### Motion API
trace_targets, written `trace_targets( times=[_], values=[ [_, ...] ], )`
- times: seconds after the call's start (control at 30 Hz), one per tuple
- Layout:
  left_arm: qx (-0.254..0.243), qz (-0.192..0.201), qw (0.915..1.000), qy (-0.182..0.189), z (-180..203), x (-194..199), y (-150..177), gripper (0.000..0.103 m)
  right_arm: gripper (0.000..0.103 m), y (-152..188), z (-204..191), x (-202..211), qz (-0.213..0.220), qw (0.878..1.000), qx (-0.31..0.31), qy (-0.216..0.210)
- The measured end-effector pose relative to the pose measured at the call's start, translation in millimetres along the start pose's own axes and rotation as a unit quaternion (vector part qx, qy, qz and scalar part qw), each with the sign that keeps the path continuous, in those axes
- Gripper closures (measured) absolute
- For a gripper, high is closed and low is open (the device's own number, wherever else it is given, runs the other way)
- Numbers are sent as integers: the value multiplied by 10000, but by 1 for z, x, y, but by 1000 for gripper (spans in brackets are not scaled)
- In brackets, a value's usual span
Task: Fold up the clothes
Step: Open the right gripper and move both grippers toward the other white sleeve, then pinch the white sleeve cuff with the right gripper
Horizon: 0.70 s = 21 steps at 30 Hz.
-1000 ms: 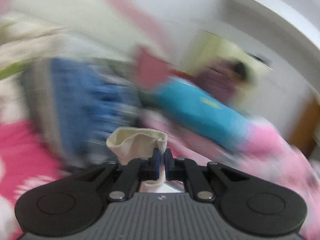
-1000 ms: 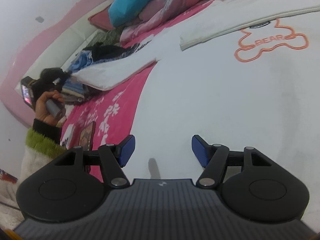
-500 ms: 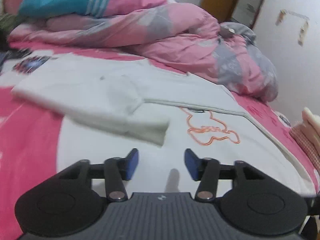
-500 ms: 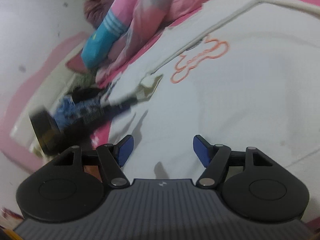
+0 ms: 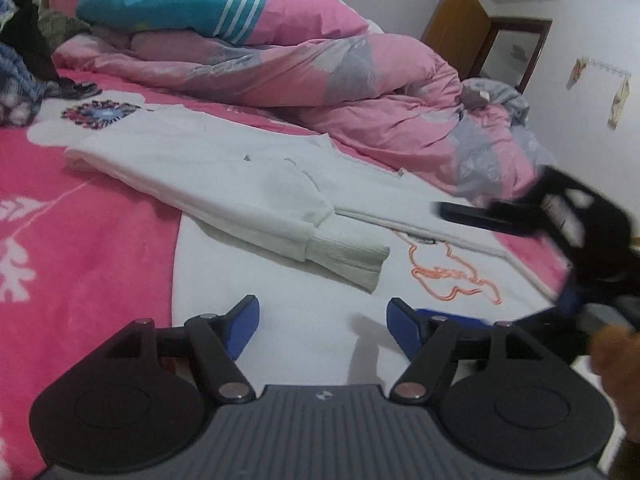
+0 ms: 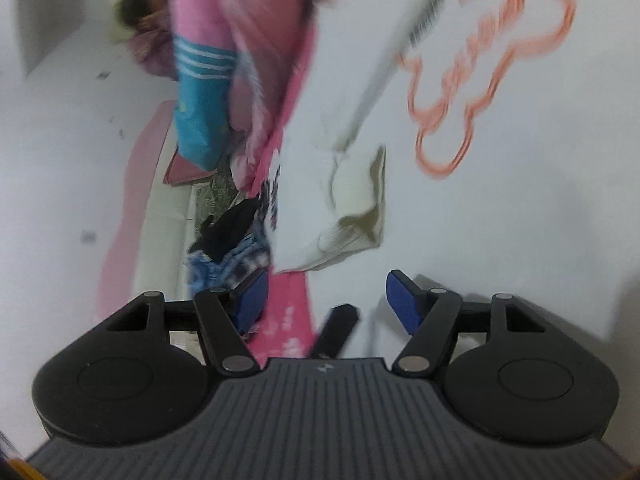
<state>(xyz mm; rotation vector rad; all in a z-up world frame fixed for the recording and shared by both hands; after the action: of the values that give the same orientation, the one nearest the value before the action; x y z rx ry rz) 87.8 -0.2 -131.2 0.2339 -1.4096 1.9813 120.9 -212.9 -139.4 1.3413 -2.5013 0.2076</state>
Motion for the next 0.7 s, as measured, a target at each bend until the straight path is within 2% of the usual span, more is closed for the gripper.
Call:
trace_targets(
  times=[0.13, 0.27, 0.37, 0.43, 0.47, 0.53, 0.6, 0.7],
  values=[
    [252, 74, 9994, 239, -7, 2, 0, 31, 38, -11, 2, -32, -158, 9973, -682, 221],
    [368, 117, 9986, 359, -10, 2, 1, 31, 40, -27, -1, -51, 97, 9939, -995, 465],
    [427, 141, 9981, 419, -12, 3, 1, 31, 58, -30, 2, -59, 380, 9909, -1132, 624],
    [461, 144, 9978, 448, -13, 3, 1, 31, 90, -29, 8, -61, 550, 9891, -1179, 694],
    [469, 139, 9978, 457, -13, 3, 0, 31, 94, -28, 11, -63, 592, 9889, -1178, 687],
    [477, 92, 9979, 434, -13, 4, -2, 32, 96, -28, 9, -62, 669, 9909, -1006, 599],
    [401, 47, 9989, 242, -13, 7, -8, 35, 96, -29, -4, -56, 754, 9943, -529, 530],
    [-46, 125, 9983, -570, -15, 6, -28, 35, 96, -35, -44, -49, 849, 9943, 522, 384]
  ],
)
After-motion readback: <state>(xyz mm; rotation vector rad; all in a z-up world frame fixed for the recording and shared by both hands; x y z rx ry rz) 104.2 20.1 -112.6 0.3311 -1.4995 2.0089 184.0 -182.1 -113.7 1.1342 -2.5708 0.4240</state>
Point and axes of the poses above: each gripper's, at about its wrist camera, not at the fingertips, and x roughly against the way its jaws point, z to its right, y to its underside, the point moved 6 cm from there along -x, roughly the way its jaws point, and after that the axes turned 2 degrees about -z, right-handed, at the moved point
